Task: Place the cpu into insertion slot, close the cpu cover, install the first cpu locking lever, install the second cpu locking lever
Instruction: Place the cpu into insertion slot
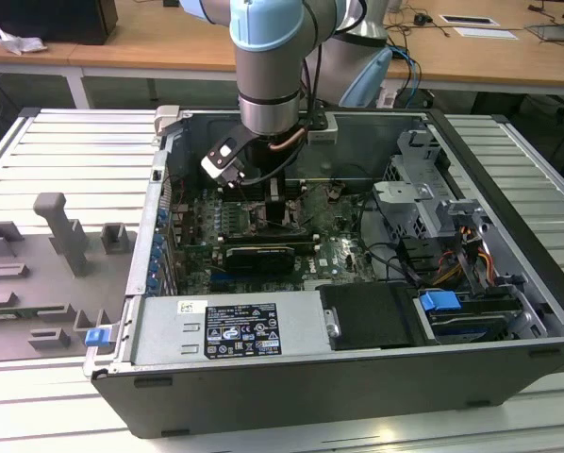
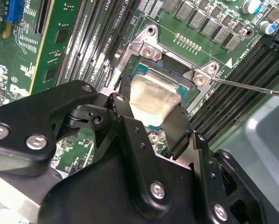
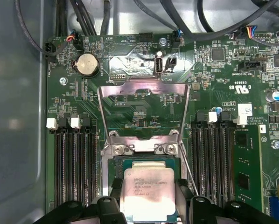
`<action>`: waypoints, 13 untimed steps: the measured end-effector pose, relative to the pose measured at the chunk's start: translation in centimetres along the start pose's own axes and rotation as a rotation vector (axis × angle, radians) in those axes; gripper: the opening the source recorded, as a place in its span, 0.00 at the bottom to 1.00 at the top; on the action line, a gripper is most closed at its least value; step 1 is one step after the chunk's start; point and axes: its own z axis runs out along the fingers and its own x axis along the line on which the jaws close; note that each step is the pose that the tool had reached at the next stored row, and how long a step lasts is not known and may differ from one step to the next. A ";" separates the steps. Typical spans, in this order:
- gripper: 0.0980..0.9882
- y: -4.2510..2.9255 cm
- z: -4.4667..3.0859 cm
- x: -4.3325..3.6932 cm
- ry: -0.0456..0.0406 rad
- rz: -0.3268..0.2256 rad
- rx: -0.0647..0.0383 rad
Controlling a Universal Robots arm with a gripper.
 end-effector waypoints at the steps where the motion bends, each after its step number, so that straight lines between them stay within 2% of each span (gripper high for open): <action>1: 0.48 0.00 0.00 0.00 -0.0001 0.000 0.000; 5: 0.48 0.00 0.03 0.00 0.0002 0.000 0.000; 6: 0.50 0.00 0.06 0.01 0.0003 0.000 -0.001; 7: 0.56 -0.01 0.10 0.01 0.0004 0.000 -0.002; 8: 0.56 -0.01 0.10 0.01 0.0002 0.000 -0.002; 9: 0.63 -0.02 0.10 0.08 0.0000 0.000 -0.002; 13: 0.63 -0.03 0.26 0.54 0.0006 -0.001 -0.002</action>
